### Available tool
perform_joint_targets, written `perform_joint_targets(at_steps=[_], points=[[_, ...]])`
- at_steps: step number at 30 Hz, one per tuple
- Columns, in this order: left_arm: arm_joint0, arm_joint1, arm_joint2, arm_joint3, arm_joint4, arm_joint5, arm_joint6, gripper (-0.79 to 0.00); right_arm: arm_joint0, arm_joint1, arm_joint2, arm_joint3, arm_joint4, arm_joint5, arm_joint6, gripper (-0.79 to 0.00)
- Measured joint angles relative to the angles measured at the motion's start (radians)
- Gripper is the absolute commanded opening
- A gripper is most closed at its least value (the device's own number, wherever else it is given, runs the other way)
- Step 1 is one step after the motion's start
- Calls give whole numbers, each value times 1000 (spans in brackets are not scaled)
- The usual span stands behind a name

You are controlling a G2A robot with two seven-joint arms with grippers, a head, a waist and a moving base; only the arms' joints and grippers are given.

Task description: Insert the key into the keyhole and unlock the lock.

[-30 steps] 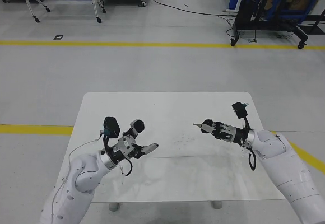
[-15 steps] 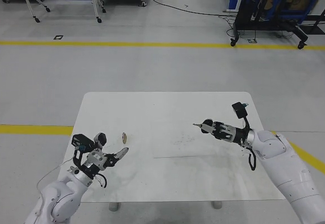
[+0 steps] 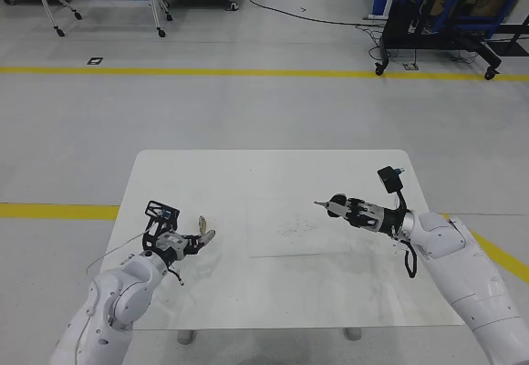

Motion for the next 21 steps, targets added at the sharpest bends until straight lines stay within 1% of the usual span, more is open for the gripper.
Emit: perform_joint_targets(at_steps=[2, 3, 7, 10, 11, 13, 17, 21], points=[[-26, -2, 17, 31, -2, 1, -19, 0, 0, 0, 0, 0, 0, 0, 0, -785], [-37, -3, 25, 45, 3, 5, -31, -12, 0, 0, 0, 0, 0, 0, 0, -785], [-88, -9, 63, 96, 24, 37, -78, -123, 0, 0, 0, 0, 0, 0, 0, -785], [-107, -12, 78, 109, 41, 57, -92, -222, 0, 0, 0, 0, 0, 0, 0, -785], [-111, -12, 82, 110, 49, 66, -93, -271, 0, 0, 0, 0, 0, 0, 0, -785], [-118, -14, 91, 111, 67, 87, -96, -413, 0, 0, 0, 0, 0, 0, 0, -785], [-135, -18, 114, 119, 85, 109, -105, -474, 0, 0, 0, 0, 0, 0, 0, -785], [-145, -22, 132, 129, 100, 132, -110, -486, 0, 0, 0, 0, 0, 0, 0, -785]])
